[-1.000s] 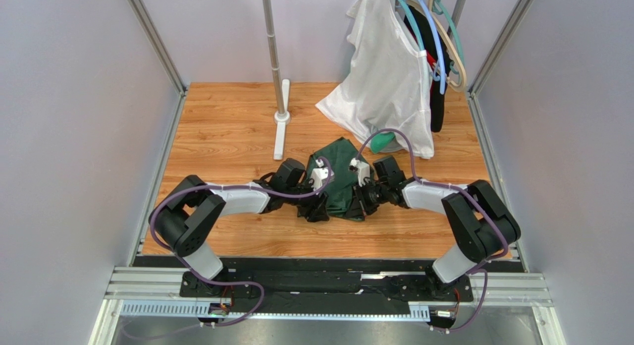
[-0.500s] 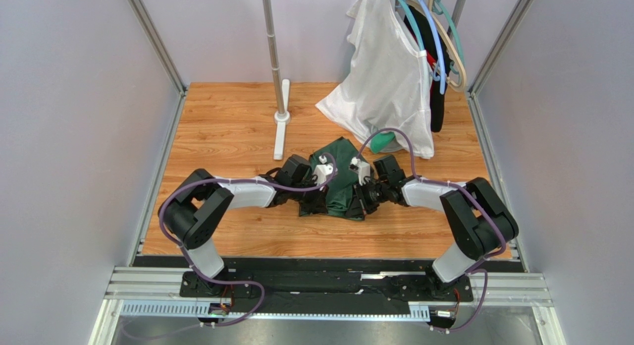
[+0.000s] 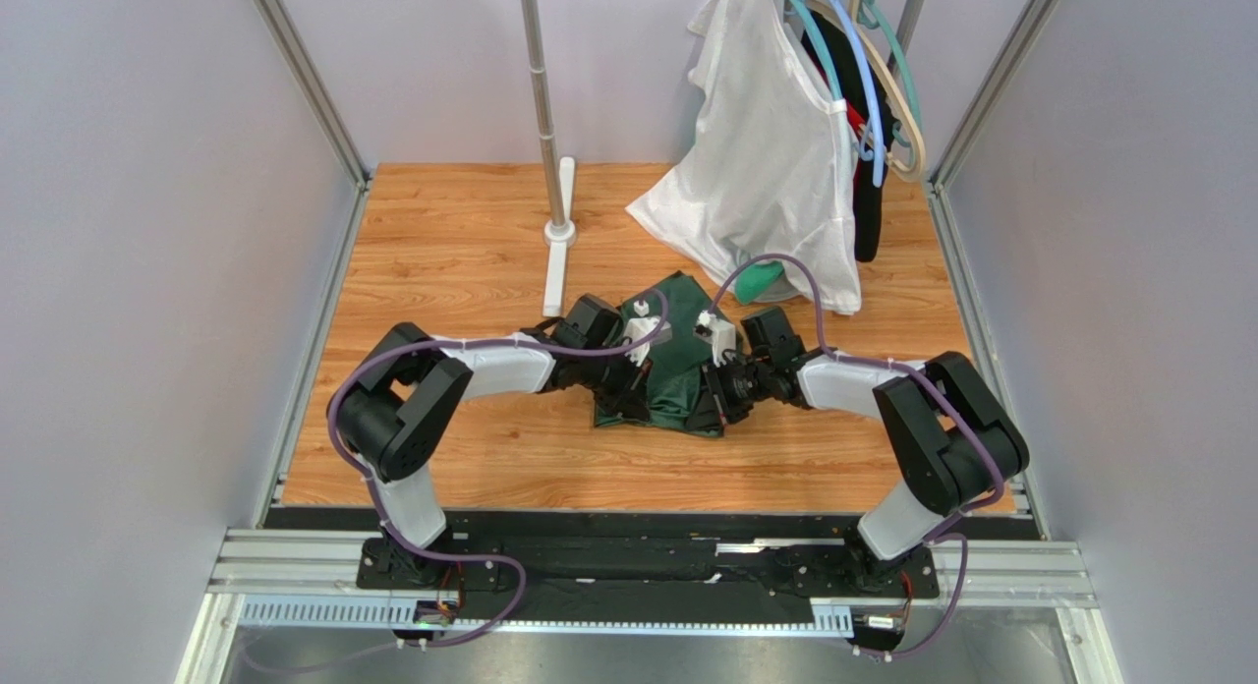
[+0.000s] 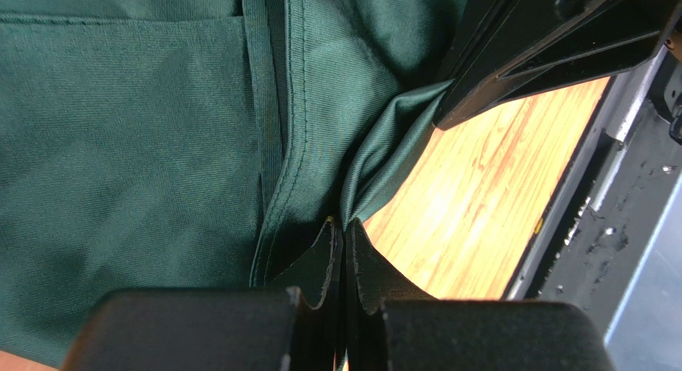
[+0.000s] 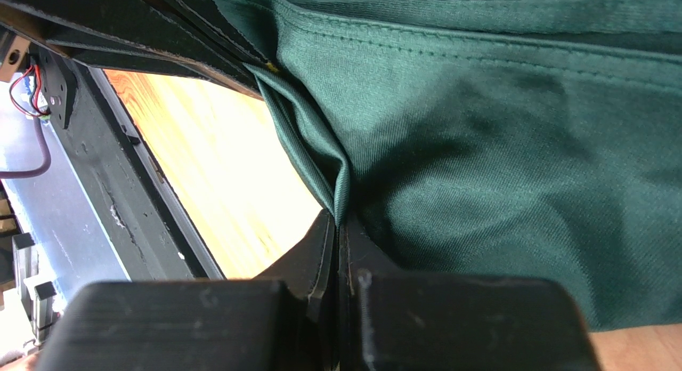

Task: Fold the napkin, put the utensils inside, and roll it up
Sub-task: Roll the napkin with the utensil

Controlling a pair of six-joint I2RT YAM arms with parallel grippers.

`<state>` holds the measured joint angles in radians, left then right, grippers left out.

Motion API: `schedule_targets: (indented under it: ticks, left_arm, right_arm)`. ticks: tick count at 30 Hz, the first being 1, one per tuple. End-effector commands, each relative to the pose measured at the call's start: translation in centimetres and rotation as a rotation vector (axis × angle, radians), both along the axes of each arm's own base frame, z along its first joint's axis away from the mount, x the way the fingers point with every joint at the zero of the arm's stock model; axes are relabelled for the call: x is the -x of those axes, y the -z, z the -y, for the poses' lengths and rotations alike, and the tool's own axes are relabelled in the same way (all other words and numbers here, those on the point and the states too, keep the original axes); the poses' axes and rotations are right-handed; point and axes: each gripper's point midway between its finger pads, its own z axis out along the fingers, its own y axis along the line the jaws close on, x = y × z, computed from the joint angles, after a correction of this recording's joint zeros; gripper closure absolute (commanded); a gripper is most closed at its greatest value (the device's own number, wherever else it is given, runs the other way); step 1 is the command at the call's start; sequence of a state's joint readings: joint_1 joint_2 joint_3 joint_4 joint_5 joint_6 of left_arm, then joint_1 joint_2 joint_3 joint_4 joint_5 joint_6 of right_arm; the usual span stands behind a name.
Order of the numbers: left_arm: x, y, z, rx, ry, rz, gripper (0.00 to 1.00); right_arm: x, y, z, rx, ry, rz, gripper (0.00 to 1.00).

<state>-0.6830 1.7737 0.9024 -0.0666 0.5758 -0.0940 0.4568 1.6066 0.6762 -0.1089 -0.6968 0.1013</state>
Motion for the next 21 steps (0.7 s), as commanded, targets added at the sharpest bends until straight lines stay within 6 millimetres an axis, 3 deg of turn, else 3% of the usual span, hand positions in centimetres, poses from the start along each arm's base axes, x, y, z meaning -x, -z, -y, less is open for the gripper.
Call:
schedule_targets:
  ticks: [1,7,9,14,16,21]
  left_arm:
    - [1.4,1.2,-1.5,-0.086,-0.019,-0.127,0.99]
    - [1.6,1.8,-1.6,-0.095,-0.016,-0.205,0.99]
    - [1.7,2.0,-1.7,-0.101,-0.013,-0.237,0.99]
    - [2.2,1.9,-1.4,-0.083,0.006,-0.281,1.00]
    - [2.3,2.1,-1.5,-0.087,0.008,-0.298,1.00]
    - [2.5,2.1,-1.4,-0.076,0.013,-0.327,1.00]
  right_arm:
    - [-1.2,-0.8,0.1,0.019,0.034,0.041,1.00]
    - [-1.7,-1.3,0.3,0.029,0.049,0.065,1.00]
    - [-1.9,-1.7,0.3,0.027,0.049,0.073,0.94]
    - [-2.4,-3.8,0.3,0.023,0.053,0.124,0.64]
    - [-2.8,-4.7,0.5,0.031,0.058,0.153,0.57]
    - [-4.1,-7.9,1.1,0.057,0.083,0.259,0.53]
